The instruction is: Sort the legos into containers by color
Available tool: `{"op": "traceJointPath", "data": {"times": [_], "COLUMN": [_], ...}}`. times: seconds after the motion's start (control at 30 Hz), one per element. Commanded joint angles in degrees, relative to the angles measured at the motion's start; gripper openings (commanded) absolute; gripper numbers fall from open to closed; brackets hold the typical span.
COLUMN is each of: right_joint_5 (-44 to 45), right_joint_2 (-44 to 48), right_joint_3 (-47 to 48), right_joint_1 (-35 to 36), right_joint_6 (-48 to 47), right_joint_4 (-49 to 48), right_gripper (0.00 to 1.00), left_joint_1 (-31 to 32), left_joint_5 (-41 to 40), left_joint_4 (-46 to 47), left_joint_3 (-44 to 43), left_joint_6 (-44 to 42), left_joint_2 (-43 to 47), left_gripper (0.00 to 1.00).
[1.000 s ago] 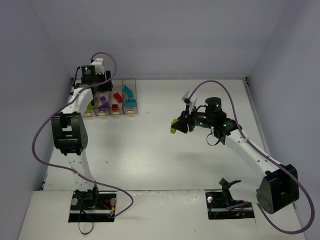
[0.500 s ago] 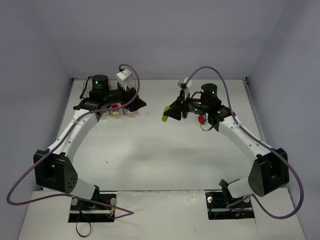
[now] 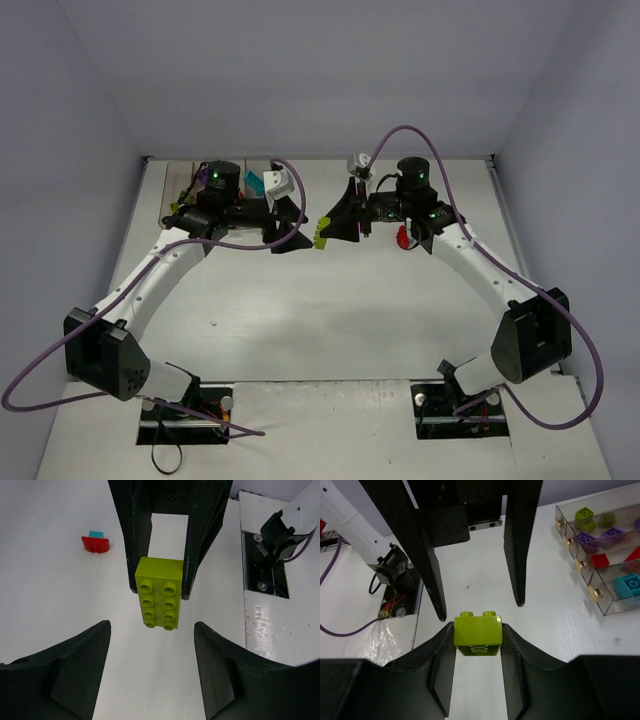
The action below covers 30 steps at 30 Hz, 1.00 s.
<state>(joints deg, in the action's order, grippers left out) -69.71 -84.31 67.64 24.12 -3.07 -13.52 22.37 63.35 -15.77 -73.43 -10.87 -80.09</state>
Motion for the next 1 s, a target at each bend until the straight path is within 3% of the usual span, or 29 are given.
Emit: {"op": "traceJointPath", "data": {"times": [0.0, 0.63, 0.73, 0.77, 0.87, 0.93, 0.97], "right_joint_5": [-5.2, -5.2, -4.8, -4.1, -1.8, -0.8, -0.1], "right_joint_2": [0.6, 1.8, 2.0, 2.1, 2.8, 3.3, 3.5], "right_joint_3": [3.5, 3.1, 2.8, 2.7, 1.4, 0.6, 0.2], "right_joint_1": [1.0, 2.2, 2.4, 2.4, 2.4, 2.2, 2.1], "right_joint_6": [-0.8, -0.8, -0.9, -1.0, -1.5, -1.8, -1.8], "right_joint_4": [-4.5, -4.8, -4.8, -4.8, -4.8, -4.8, -4.8], "right_gripper": [0.00, 0.02, 0.04, 0.06, 0.09, 0.15, 0.25], "left_joint_1": [0.7, 3.1, 3.0, 3.0, 3.0, 2.9, 3.0], "left_joint_5": [3.6, 6.0, 6.1, 6.0, 5.8, 5.6, 5.5], "left_joint_4": [1.9, 3.6, 3.6, 3.6, 2.9, 2.3, 2.2], "left_joint_3": [-2.4, -2.7, -2.7, -2.7, -3.3, -3.4, -3.4], "left_joint_6": [-2.8, 0.4, 0.7, 0.9, 1.3, 1.4, 1.3], "left_joint_2": [1.3, -1.6, -2.0, -2.2, -3.0, -3.5, -3.6], "left_gripper": [0.61, 0.57, 0.44, 0.29, 0.04, 0.00, 0.00]}}
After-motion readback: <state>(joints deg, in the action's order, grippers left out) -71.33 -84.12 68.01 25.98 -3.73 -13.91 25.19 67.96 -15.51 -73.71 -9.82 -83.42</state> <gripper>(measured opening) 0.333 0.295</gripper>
